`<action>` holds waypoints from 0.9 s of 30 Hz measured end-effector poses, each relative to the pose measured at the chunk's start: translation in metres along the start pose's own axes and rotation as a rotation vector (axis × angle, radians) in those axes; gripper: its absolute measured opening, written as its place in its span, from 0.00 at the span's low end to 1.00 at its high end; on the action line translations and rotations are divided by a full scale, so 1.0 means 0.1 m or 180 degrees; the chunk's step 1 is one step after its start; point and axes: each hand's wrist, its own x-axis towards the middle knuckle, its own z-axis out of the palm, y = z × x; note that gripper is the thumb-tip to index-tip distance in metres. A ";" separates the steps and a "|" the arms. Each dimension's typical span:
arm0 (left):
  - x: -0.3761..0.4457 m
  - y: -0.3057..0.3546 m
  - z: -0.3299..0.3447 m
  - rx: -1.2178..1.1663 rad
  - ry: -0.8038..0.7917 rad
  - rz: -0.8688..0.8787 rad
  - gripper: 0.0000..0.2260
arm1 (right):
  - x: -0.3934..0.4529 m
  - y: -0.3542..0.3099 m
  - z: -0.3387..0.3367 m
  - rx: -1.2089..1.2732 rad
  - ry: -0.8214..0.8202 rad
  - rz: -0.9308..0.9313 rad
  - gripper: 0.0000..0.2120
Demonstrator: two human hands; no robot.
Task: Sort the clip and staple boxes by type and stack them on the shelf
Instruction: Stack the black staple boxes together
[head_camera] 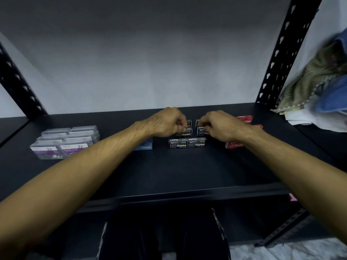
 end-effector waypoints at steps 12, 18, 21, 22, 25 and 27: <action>-0.08 -0.12 -0.08 -0.0248 -0.0368 -0.0071 0.06 | 0.07 -0.11 0.03 0.0311 -0.0106 -0.0262 0.13; -0.10 -0.10 -0.08 -0.0152 -0.0388 -0.0009 0.06 | 0.09 -0.16 0.06 0.0552 -0.0188 -0.0311 0.14; -0.11 -0.10 -0.09 -0.0125 -0.0424 -0.0015 0.05 | 0.09 -0.16 0.07 0.0556 -0.0190 -0.0352 0.13; -0.12 -0.10 -0.09 -0.0131 -0.0438 -0.0021 0.04 | 0.09 -0.16 0.07 0.0561 -0.0193 -0.0356 0.13; -0.12 -0.09 -0.09 -0.0154 -0.0463 -0.0017 0.03 | 0.09 -0.15 0.07 0.0584 -0.0216 -0.0348 0.14; -0.13 -0.09 -0.09 -0.0149 -0.0466 -0.0012 0.03 | 0.09 -0.15 0.07 0.0569 -0.0216 -0.0351 0.14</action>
